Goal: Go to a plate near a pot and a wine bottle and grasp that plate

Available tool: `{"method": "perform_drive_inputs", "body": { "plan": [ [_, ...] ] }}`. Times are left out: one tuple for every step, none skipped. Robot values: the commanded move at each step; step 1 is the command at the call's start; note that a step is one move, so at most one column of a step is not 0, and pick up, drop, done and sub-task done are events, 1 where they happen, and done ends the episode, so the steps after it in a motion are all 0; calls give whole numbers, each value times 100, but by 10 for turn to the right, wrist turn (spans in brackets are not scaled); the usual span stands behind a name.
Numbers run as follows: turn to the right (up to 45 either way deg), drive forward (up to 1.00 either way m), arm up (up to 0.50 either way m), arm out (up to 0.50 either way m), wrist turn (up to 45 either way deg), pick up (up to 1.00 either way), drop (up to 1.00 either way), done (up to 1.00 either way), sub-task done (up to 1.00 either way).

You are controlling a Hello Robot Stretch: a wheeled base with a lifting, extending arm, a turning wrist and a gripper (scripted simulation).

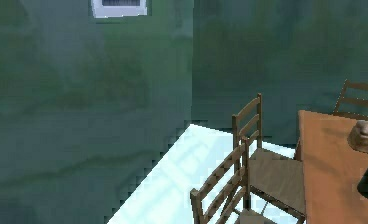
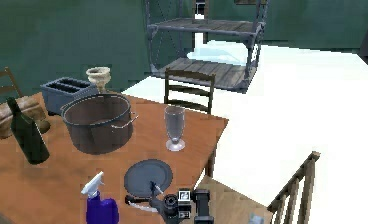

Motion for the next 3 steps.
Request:
{"method": "perform_drive_inputs", "body": {
  "plan": [
    [0,0,0,0,0,100,0,0,0],
    [0,0,10,0,0,0,0,0,0],
    [0,0,0,0,0,0,0,100,0]
  ]
}}
